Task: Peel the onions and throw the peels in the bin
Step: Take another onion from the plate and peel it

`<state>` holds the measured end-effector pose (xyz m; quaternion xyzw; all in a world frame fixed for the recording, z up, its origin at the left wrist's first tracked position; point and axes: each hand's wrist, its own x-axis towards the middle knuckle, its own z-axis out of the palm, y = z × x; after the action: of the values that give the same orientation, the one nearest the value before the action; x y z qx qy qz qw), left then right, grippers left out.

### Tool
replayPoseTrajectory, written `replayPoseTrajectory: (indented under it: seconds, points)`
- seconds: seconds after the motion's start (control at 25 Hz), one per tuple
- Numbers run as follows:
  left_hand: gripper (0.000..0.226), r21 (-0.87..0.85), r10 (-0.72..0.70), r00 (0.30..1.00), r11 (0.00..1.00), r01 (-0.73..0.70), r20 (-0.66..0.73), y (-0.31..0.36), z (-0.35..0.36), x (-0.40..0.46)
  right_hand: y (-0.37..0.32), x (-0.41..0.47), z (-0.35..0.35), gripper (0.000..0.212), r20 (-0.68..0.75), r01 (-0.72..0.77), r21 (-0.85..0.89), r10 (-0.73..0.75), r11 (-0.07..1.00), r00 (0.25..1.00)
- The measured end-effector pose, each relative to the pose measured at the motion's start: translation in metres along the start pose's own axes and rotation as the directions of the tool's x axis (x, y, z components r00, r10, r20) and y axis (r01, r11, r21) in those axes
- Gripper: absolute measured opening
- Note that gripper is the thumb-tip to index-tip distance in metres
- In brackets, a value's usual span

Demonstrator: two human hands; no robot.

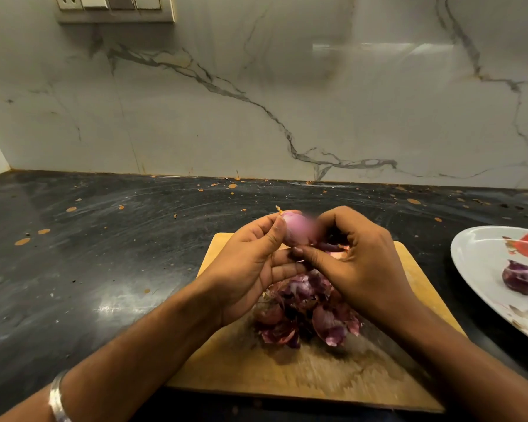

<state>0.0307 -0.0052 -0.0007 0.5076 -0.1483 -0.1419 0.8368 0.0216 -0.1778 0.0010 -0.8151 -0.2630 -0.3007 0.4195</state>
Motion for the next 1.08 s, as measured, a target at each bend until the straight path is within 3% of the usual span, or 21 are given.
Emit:
replayPoseTrajectory:
  seconds: [0.24,0.72,1.08]
  points:
    - [0.040,0.002,0.044,0.998,0.999,-0.044,-0.044,-0.0028,0.0002,0.0015,-0.0011,-0.0020,-0.0002,0.030,0.010,-0.152,0.142,0.152,0.978,0.988]
    - [0.044,-0.047,0.046,0.991,0.998,-0.052,-0.124,-0.0017,0.0021,0.0005,-0.0005,-0.0030,0.0039,0.010,0.060,-0.109,0.077,0.105,0.991,0.993]
    - [0.041,-0.037,0.037,0.994,0.998,-0.041,-0.107,-0.0030,-0.0018,0.0010,0.0004,-0.0032,0.0011,0.022,-0.013,-0.152,0.057,0.153,0.987,0.988]
